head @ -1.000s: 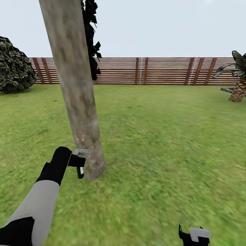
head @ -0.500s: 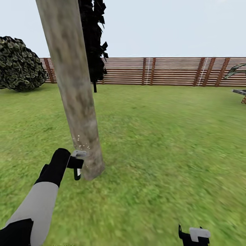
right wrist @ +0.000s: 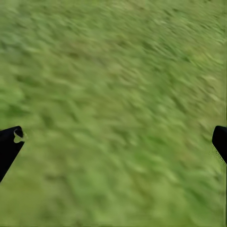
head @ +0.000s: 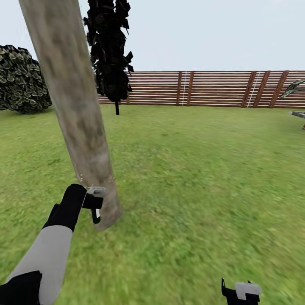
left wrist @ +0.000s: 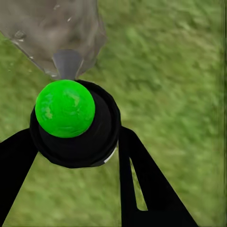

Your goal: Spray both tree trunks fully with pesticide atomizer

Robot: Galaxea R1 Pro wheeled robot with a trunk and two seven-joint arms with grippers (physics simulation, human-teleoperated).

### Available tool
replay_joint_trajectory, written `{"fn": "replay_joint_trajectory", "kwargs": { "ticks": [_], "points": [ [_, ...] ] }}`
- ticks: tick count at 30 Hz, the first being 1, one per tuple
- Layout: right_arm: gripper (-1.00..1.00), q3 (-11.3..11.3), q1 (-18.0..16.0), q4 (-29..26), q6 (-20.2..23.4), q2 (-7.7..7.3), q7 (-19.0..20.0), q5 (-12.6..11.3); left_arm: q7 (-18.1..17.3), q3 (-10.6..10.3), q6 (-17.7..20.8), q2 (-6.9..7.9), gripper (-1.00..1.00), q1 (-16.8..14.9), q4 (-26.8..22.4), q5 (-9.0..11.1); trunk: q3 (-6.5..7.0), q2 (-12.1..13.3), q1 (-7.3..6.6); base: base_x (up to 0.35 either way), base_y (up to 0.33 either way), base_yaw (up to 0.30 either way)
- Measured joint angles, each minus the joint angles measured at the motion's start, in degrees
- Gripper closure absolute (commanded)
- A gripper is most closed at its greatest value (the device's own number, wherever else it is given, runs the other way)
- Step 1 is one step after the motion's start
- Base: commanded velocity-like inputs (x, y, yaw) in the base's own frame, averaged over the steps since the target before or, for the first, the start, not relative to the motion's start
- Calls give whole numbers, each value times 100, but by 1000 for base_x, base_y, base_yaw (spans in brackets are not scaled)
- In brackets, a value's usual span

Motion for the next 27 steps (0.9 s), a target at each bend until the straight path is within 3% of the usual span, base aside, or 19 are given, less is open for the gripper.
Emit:
{"fn": "replay_joint_trajectory", "kwargs": {
  "ticks": [6,12,18,22,27],
  "points": [
    [-100,0,0,5,0,2,0,0,5,103,-2,0,100,1,0,-1,0,0,2,25,-270,25],
    [-100,0,-1,8,0,4,0,0,26,106,-2,1,100,1,-1,-12,10,0,2,1,-275,235],
    [-100,0,-1,8,0,4,0,0,384,113,-5,-6,100,5,21,8,25,0,1,45,-271,200],
    [-100,0,0,8,0,3,0,0,394,125,-31,12,100,2,334,24,25,0,0,200,-228,7],
    [-100,0,0,8,0,3,0,0,403,436,-54,34,100,7,384,-4,25,0,-1,229,-204,28]
  ]
}}
